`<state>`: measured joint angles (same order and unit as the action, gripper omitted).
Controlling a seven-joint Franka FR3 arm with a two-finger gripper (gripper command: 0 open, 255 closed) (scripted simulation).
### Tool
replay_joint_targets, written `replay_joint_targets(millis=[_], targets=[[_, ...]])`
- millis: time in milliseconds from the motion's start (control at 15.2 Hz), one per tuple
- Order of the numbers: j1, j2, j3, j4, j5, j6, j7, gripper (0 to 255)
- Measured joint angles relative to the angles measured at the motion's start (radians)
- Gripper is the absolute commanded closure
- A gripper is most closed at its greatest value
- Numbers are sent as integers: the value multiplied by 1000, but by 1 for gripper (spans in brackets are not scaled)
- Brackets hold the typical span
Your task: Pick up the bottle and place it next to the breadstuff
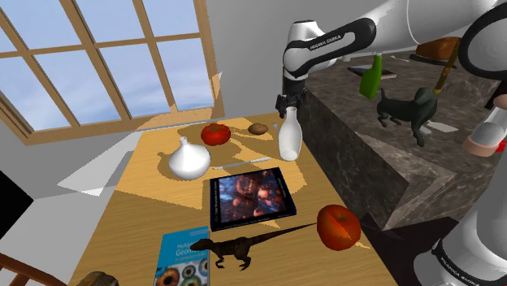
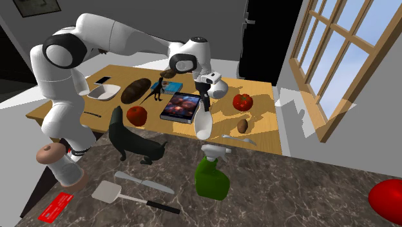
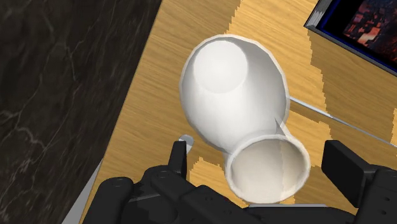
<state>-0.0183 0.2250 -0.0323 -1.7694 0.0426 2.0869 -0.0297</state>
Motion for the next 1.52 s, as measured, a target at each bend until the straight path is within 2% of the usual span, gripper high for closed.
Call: replay_joint_targets(millis=[66, 726, 1518], targets=[[0, 0, 0, 0, 0, 0, 0, 255], [0, 0, 0, 0, 0, 0, 0, 255], [-1, -30, -1, 108, -3, -139, 4, 255]])
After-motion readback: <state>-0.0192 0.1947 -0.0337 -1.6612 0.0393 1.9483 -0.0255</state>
